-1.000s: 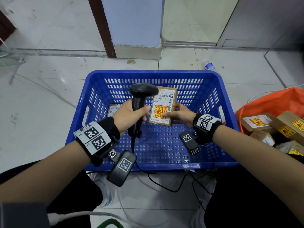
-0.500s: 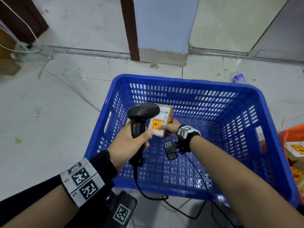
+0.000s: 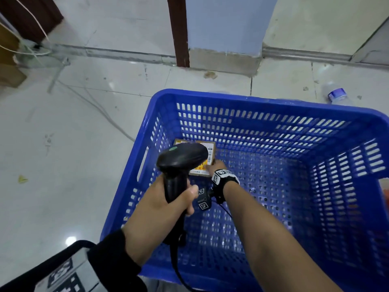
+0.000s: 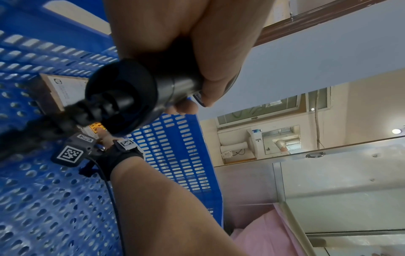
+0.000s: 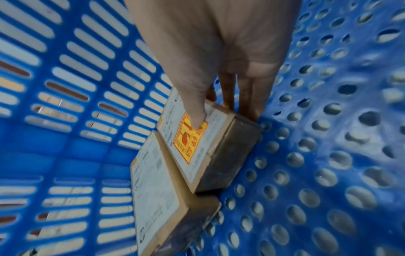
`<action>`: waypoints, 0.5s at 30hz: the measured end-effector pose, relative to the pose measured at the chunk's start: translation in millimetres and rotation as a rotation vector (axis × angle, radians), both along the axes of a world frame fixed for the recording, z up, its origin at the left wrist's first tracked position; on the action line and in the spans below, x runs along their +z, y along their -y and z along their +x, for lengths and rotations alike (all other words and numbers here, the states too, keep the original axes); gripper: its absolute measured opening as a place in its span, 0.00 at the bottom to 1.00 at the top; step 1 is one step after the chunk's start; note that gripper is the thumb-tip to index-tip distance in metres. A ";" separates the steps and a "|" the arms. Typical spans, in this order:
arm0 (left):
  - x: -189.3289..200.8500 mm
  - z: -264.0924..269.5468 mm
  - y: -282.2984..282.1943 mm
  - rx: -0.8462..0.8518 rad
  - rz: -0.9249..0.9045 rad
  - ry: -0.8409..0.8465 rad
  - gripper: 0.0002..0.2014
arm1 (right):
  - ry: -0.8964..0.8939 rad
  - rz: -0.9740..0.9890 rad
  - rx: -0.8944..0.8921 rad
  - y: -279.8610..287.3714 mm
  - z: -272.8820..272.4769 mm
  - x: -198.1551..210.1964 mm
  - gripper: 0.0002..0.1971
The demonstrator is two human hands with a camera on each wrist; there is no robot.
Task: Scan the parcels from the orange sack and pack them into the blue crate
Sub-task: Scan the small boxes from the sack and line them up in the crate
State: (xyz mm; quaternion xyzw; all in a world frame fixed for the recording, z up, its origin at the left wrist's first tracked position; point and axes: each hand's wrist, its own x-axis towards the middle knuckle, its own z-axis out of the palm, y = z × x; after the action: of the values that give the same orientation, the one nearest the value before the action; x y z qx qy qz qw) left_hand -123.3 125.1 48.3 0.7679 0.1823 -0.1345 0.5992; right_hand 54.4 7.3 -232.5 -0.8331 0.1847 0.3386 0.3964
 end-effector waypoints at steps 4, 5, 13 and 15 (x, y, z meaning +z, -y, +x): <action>-1.3 4.0 4.3 -0.004 -0.005 -0.012 0.10 | 0.044 0.017 -0.024 -6.9 0.6 -5.4 0.23; -1.2 4.4 5.7 -0.006 -0.005 -0.015 0.10 | 0.035 0.016 -0.008 -7.1 0.8 -5.2 0.23; 7.9 13.7 25.6 -0.019 -0.065 0.003 0.10 | -0.083 0.023 0.102 6.6 0.2 15.7 0.35; 12.2 19.0 30.8 -0.026 -0.058 0.024 0.09 | 0.020 -0.102 0.166 10.9 -6.6 19.6 0.32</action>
State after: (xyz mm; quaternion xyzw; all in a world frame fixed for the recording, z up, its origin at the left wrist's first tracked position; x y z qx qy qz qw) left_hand -104.3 94.3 60.5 0.7540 0.1611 -0.1384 0.6216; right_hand 47.8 -3.6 -212.9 -0.8680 0.1279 0.3520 0.3261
